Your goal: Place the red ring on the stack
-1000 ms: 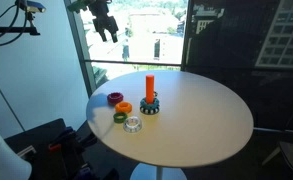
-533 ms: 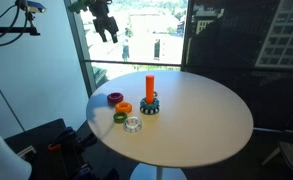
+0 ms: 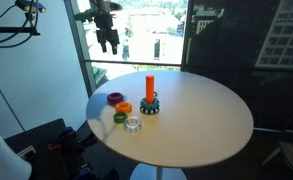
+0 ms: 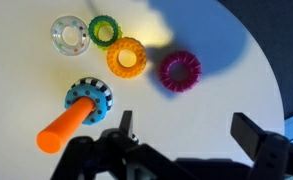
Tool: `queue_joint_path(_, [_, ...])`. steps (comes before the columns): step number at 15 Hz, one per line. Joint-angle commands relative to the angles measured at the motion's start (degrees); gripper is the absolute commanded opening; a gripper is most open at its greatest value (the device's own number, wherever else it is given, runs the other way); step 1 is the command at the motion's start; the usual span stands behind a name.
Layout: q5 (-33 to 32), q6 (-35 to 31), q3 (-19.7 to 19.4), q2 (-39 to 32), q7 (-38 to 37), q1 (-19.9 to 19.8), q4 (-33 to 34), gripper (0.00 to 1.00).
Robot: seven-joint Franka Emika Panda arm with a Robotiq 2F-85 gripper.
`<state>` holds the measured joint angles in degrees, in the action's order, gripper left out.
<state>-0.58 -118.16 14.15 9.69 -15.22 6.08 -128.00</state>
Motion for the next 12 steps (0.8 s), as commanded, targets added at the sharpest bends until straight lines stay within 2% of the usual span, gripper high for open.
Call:
queue_joint_path(1, [0.3,3.4,-1.8,-5.2,-0.1,0.5,3.2,1.0])
queue_joint_path(6, [1.1,-2.1,-3.3,-11.0,0.1,0.9,1.8,1.0])
queue_joint_path(12, [1.7,-13.3,-3.4,-18.6,-1.7,2.7,0.6,1.0])
